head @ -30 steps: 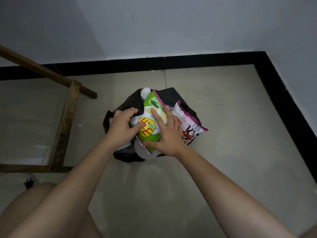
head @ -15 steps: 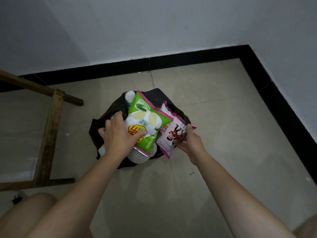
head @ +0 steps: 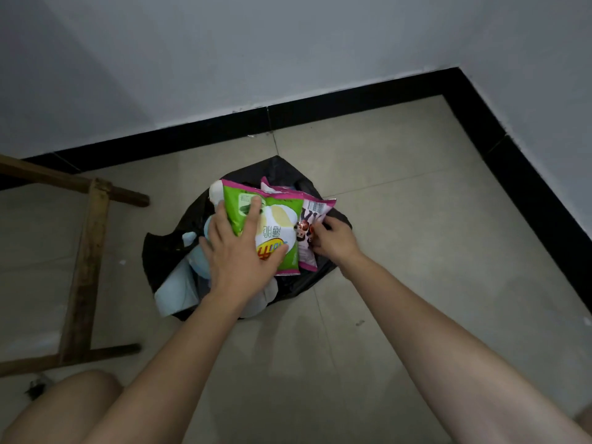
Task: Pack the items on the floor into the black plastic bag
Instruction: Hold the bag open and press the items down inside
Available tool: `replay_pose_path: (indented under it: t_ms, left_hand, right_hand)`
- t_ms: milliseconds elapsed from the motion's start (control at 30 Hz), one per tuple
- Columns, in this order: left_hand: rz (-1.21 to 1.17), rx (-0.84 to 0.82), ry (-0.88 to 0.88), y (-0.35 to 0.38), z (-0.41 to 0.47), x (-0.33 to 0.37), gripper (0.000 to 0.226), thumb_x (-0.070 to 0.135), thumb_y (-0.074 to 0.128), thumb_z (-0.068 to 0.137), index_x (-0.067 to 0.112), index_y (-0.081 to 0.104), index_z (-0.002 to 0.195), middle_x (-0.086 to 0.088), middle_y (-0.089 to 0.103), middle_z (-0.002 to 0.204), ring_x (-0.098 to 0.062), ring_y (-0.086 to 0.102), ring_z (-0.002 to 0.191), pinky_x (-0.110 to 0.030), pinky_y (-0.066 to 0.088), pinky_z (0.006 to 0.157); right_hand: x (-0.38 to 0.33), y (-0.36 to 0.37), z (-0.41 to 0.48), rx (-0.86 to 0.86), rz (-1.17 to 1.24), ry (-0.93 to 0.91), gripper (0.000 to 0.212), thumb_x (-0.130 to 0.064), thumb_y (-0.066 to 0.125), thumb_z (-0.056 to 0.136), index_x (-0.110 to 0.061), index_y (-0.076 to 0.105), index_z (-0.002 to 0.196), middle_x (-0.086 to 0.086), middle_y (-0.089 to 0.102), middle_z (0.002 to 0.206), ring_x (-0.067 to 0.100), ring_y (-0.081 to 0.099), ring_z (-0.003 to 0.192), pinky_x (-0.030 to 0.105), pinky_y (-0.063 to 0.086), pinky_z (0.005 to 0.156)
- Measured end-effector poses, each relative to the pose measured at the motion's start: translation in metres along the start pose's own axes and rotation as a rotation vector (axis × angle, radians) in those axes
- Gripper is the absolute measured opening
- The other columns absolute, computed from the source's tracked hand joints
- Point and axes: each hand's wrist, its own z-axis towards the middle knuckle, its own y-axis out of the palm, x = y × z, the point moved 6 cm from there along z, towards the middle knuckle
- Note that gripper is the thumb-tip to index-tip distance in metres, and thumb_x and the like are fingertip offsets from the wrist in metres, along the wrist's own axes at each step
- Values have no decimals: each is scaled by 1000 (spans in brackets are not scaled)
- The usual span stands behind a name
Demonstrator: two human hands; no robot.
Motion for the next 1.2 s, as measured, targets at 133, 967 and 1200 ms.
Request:
replay_pose_path:
  t_ms: [133, 967, 1200]
  left_hand:
    - [3, -29, -87, 13, 12, -7, 94, 79, 52, 75, 49, 4, 150, -23, 24, 148, -42, 23, 138, -65, 22, 109]
    - [-69, -19, -202, 0, 31, -15, 98, 79, 58, 72, 43, 11, 151, -21, 18, 153, -41, 22, 139, -60, 27, 110]
    - [-131, -63, -285, -6, 36, -18, 98, 78, 56, 74, 44, 7, 151, -22, 13, 154, -42, 20, 140, -63, 24, 110]
  right_hand:
    - [15, -31, -25, 177, -96, 8, 40, -24, 64, 85, -16, 57, 123, 7, 64, 108, 18, 61, 88, 28, 48, 86]
    - [-31, -36, -35, -182, 603, 271, 26, -16, 51, 98, -19, 44, 73, -8, 22, 45, 8, 19, 37, 24, 22, 43]
    - [-185, -64, -86, -359, 628, 15, 25, -11, 42, 101, -15, 54, 80, -10, 23, 51, 2, 16, 38, 15, 11, 34]
